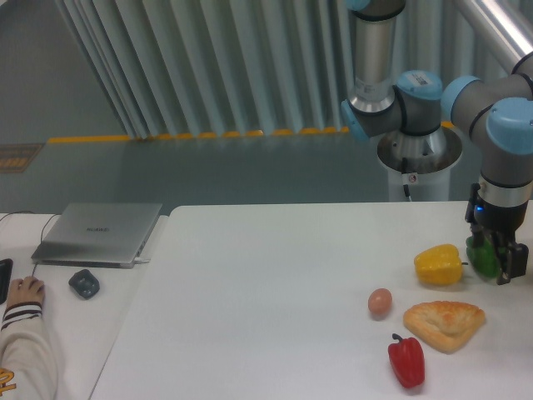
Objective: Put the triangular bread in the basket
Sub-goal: 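Move the right gripper from the green pepper toward the triangular flatbread, then lower the gripper onto the flatbread and close on its edge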
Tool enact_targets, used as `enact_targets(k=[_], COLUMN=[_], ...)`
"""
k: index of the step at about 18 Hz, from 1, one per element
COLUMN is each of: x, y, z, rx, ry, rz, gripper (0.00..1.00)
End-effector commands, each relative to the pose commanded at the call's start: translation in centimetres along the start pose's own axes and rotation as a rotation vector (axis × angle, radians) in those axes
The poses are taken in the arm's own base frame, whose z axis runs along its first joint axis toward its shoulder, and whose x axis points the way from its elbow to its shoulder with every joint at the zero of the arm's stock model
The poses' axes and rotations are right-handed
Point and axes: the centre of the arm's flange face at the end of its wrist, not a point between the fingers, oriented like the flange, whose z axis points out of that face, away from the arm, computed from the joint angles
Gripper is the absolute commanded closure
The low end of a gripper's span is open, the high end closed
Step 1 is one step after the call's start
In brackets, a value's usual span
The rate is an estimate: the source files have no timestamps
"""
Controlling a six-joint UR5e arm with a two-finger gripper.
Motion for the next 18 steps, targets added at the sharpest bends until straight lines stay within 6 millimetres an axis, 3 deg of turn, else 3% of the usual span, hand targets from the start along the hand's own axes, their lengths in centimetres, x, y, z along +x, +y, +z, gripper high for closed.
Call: enact_targets(k=[2, 6, 11, 18], x=[0.1, 0.6, 1.0, 0.5], y=[-0.5, -2.5, -5.5, -5.9], z=[0.7, 3.0, 7.7, 9.5], rx=[0.053, 0.0, -0.063, -0.073], ry=[-0.019, 0.006, 0.051, 0.039], rz=[-0.017, -0.102, -0.083, -0.065], gripper=[0.0, 0.0, 0.0, 0.0])
